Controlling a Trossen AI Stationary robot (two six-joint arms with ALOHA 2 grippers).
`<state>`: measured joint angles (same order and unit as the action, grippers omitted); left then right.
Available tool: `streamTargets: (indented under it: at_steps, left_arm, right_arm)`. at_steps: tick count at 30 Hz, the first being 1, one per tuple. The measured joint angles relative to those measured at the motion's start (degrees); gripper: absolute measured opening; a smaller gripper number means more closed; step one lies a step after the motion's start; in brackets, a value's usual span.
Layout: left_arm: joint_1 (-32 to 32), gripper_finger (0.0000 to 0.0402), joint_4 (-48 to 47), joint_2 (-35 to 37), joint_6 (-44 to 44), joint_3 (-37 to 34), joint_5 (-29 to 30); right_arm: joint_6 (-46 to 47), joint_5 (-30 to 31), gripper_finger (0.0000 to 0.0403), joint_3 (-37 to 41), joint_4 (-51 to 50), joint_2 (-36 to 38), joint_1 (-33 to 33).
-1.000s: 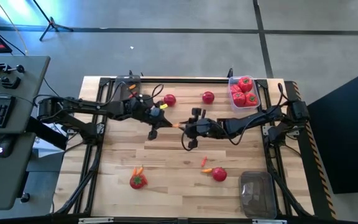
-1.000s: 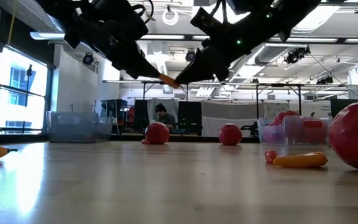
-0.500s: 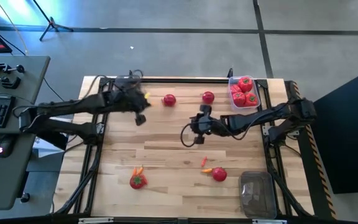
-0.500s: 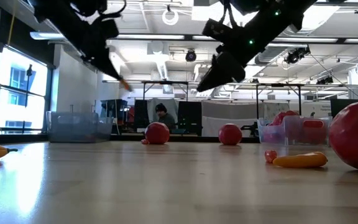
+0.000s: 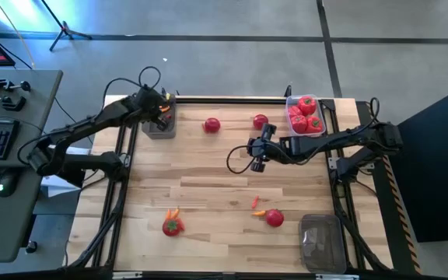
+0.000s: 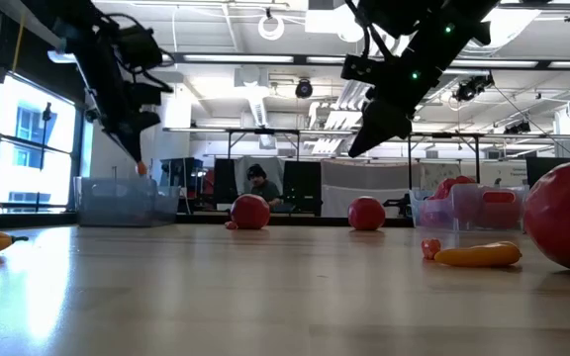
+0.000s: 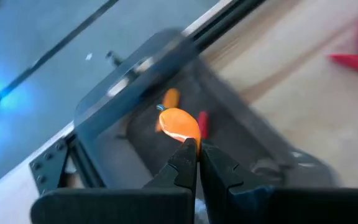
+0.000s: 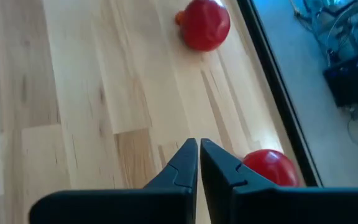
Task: Sort produce into baskets
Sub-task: Put the yellow chili pepper into the top black bin
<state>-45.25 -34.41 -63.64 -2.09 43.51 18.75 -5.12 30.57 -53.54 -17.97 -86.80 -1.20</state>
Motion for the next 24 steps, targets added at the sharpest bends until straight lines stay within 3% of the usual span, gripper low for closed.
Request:
streamTargets:
  at_steps: [13,24]
  left_arm:
    - [-7.35,0.0000,8.91,-15.03,0.27,0.02,-1.03]
    - [-10.94,0.0001,11.66,-20.20,-0.06,0.02,-1.65]
  right_arm:
    - [0.80,-1.99,0.0000,0.04,-0.19,0.00,-1.93]
    - [0.83,-2.08,0.0000,0.04,-0.90,-0.02,-1.93]
